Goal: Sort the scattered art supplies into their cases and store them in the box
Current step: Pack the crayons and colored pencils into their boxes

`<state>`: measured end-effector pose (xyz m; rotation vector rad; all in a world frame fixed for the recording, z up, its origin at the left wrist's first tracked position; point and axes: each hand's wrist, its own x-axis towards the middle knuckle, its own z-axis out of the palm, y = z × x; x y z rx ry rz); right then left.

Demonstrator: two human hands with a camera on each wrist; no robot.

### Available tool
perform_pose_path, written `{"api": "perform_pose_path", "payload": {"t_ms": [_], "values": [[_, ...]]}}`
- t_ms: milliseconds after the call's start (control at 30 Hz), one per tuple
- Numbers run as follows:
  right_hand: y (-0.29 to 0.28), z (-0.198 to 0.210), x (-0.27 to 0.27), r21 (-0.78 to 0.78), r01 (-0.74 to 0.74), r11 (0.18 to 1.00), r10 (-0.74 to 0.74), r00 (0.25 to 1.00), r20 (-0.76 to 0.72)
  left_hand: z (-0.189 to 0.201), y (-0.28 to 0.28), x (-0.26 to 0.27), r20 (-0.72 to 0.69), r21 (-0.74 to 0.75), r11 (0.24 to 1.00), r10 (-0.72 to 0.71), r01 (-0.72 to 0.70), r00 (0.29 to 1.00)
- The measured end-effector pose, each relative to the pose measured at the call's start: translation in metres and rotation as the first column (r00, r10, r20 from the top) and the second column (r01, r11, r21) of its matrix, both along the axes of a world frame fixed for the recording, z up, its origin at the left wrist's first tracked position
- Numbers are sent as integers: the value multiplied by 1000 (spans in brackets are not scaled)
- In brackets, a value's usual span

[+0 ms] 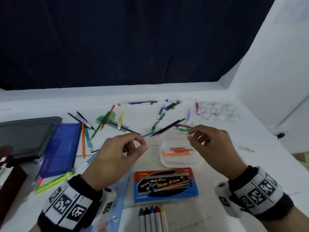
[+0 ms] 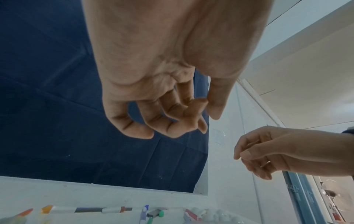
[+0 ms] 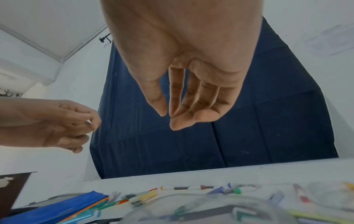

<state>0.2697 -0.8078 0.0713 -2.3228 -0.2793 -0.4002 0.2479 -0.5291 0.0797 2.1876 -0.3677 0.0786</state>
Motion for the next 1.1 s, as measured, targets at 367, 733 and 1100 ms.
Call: {"api": "perform_pose_path", "payload": {"t_ms": [367, 733, 1100], "values": [[-62, -10, 147, -183, -147, 972, 133, 987, -86, -18, -28, 130, -8, 63, 976, 209, -208, 978], [-43, -34, 288, -489, -328, 808, 155, 920, -361, -76, -52, 275, -40, 395, 886, 282, -244, 959], [-25, -65, 322, -733, -369, 572, 120, 921, -371, -94, -68, 344, -99, 715, 679, 334, -167, 937]]}}
